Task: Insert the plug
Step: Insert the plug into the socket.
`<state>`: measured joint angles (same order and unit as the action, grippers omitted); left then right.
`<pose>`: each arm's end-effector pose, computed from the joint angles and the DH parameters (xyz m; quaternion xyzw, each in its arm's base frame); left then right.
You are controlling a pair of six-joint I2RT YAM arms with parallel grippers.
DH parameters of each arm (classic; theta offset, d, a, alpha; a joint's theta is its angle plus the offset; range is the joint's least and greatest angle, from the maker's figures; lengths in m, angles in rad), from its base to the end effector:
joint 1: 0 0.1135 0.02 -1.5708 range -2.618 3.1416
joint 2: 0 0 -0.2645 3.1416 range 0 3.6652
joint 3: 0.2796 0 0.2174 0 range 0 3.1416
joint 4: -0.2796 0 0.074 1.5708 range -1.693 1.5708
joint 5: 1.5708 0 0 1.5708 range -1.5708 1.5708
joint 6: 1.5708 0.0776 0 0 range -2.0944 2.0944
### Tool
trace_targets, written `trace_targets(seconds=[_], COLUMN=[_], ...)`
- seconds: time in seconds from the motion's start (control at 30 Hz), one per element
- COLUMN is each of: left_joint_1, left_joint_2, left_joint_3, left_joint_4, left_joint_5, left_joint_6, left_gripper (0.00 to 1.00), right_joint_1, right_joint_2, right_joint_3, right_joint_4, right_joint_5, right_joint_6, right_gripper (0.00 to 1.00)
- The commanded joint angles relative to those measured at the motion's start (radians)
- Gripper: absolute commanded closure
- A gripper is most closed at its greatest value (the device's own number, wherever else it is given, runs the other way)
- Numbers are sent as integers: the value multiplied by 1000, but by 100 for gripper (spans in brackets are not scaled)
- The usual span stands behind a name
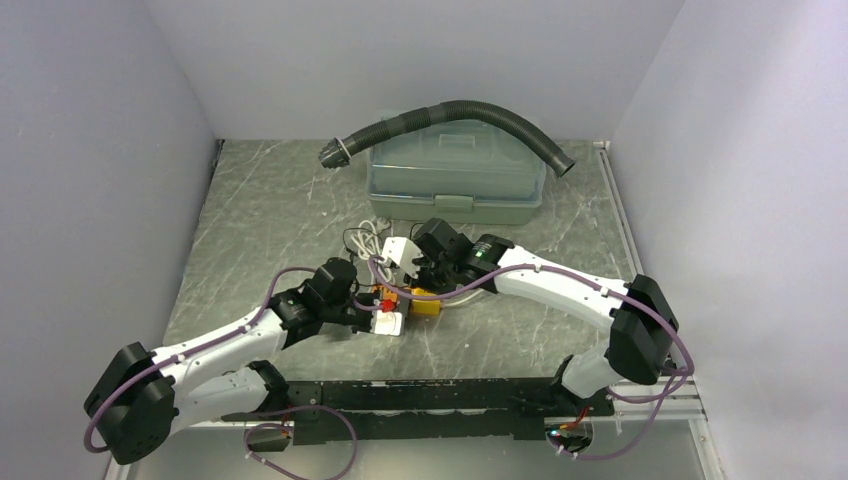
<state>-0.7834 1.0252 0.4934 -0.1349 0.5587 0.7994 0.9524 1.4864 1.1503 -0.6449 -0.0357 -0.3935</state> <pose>0.1149 -0.1725 0.1989 0.6997 0.5221 -0.2447 0.4218 0.1711 0.2453 0.2388 -0.6003 0.7449 0.0966 0.2746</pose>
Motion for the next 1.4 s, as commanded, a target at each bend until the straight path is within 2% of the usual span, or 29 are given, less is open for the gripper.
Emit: trace_targets(seconds=[0.0, 1.37], left_joint_1=[-4, -4], left_joint_2=[6, 11], left_joint_3=[13, 29], left_joint_4=[41, 38], left_joint_5=[-2, -17], left_joint_6=[-4, 3], left_gripper=[90, 91], right_joint_1=[13, 13], right_joint_2=[8, 73], right_joint_3=[-5, -68], right_joint_4=[-33, -43], right_joint_5=[-45, -96], right_joint_6=[6, 35], right_gripper=[100, 100])
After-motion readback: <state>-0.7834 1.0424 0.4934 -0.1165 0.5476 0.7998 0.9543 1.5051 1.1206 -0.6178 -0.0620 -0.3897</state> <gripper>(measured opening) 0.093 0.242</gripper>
